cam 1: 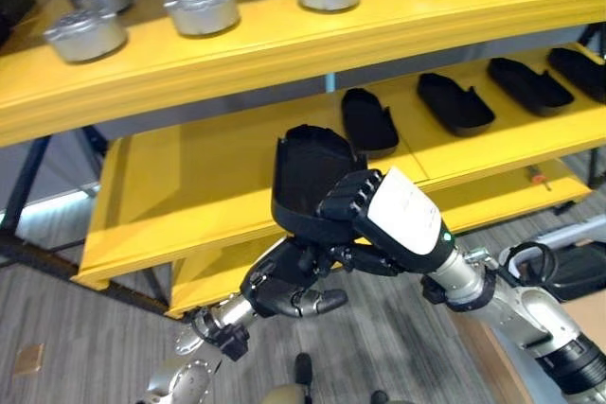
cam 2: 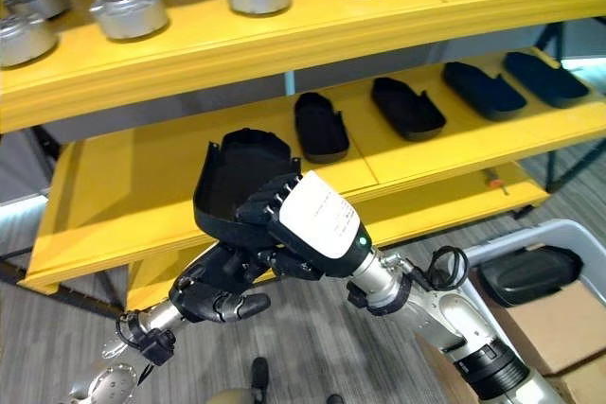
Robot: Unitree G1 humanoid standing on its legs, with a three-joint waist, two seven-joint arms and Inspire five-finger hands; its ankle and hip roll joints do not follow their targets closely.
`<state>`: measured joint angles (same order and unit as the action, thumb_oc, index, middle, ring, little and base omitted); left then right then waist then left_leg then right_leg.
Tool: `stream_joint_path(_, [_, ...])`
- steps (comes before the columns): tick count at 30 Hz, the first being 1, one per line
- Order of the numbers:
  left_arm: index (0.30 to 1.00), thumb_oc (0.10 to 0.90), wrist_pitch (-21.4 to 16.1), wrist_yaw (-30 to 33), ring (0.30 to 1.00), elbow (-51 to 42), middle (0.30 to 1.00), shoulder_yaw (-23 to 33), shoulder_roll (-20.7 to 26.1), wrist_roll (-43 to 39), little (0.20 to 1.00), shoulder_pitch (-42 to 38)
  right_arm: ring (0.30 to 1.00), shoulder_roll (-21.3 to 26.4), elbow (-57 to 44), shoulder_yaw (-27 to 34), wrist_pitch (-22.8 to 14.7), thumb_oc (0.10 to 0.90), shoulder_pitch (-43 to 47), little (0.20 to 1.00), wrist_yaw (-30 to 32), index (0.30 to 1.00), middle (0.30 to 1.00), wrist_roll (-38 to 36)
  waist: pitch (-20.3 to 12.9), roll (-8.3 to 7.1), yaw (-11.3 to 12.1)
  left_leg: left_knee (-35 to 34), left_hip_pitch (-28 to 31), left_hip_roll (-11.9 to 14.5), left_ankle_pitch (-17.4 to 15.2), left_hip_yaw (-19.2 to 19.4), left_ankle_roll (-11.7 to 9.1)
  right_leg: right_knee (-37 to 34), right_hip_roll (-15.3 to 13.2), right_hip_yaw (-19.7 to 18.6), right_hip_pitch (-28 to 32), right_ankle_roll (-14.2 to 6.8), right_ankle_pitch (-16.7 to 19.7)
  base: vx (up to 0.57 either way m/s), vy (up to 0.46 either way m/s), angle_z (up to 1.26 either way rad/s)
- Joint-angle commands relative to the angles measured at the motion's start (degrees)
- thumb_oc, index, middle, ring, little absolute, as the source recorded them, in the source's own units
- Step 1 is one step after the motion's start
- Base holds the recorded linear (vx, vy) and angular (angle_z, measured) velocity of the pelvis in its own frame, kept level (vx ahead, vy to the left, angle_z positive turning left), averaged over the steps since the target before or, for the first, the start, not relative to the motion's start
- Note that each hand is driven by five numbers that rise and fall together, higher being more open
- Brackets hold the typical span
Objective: Move parts from the plastic box to the shelf.
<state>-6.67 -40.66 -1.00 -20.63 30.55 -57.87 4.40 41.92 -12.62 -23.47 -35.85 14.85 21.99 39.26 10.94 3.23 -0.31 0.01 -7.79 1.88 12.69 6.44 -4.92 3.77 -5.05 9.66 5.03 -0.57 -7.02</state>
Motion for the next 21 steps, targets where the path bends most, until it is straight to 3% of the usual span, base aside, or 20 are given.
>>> stream_joint_path(1, [1.0,0.9,-1.9,-6.3,1.0,-6.1,1.0,-3.1,-3.1,0.3,1.0,-5.1,0.3,-5.0,-8.0,-1.6,-7.2,0.4,8.7,0.3,1.4,0.3,0.3,-1.5,-2.4,-3.16,-1.0,10.0,6.7,2.2,-15.7,2.1,4.2,-0.7,1.4,-4.3,-2.3,-0.9,5.2,0.13,0.285,0.45])
stream_joint_path(5, [1.0,0.9,-2.5,-6.5,1.0,-5.2,1.0,-1.2,-2.7,1.0,1.0,-3.0,0.3,-1.6,-8.3,-0.7,-7.5,0.4,10.5,0.3,-0.3,0.3,0.3,-3.7,-2.8,-2.21,-0.1,2.6,7.2,6.6,-9.0,-1.6,1.4,-1.2,0.8,-5.1,-1.4,-0.9,4.2,0.09,0.265,-0.18])
stream_joint_path(7, [1.0,0.9,-3.4,-8.4,1.0,-3.7,1.0,0.2,-2.5,1.0,1.0,-1.9,0.3,0.1,-8.7,0.6,-6.8,0.4,11.1,0.3,-0.2,0.3,0.3,-4.2,-2.6,-1.82,0.1,0.0,5.4,10.8,-3.8,-1.3,-0.6,-1.6,-0.5,-3.9,-0.2,-1.1,3.7,0.05,0.327,-0.18])
stream_joint_path(9, [1.0,0.9,-4.3,-9.5,1.0,-2.6,1.0,1.3,-2.3,0.7,1.0,-1.3,0.3,0.8,-8.6,1.7,-6.1,0.4,11.1,0.3,-0.3,0.3,0.3,-4.2,-2.2,-1.75,0.3,0.5,4.3,11.7,-3.4,-1.2,-0.8,-1.2,-2.0,-2.7,0.4,-1.4,3.3,0.05,0.321,0.15])
stream_joint_path(13, [1.0,0.9,-5.8,-9.4,1.0,-3.2,1.0,3.3,-0.3,-0.3,1.0,0.8,0.3,1.3,-8.9,4.7,-5.6,0.4,6.6,0.3,2.2,0.3,0.3,-0.1,-2.5,-0.42,0.6,-0.8,7.4,9.8,-7.7,-0.2,-0.4,0.6,-4.9,-0.2,0.7,-3.4,2.8,0.08,0.409,0.33])
stream_joint_path(18, [1.0,0.9,-9.7,-6.1,1.0,-4.5,1.0,6.9,6.3,2.1,1.0,4.1,0.3,2.1,-6.7,6.4,0.4,0.4,3.7,0.3,4.7,0.3,0.3,2.8,-3.6,-0.34,2.8,-2.5,10.2,5.4,-10.0,-0.6,2.2,3.3,-7.6,2.7,0.8,-5.8,3.0,0.09,0.367,0.13])
stream_joint_path(21, [1.0,0.9,-14.2,1.4,1.0,-6.2,1.0,11.1,10.2,8.1,1.0,5.8,0.3,2.8,-5.3,6.5,4.8,0.4,3.2,0.3,5.8,0.3,0.3,3.6,-4.1,-0.85,4.7,-2.7,10.4,3.7,-10.8,-0.6,3.7,3.9,-8.6,4.5,1.1,-6.8,3.3,0.02,0.186,0.13])
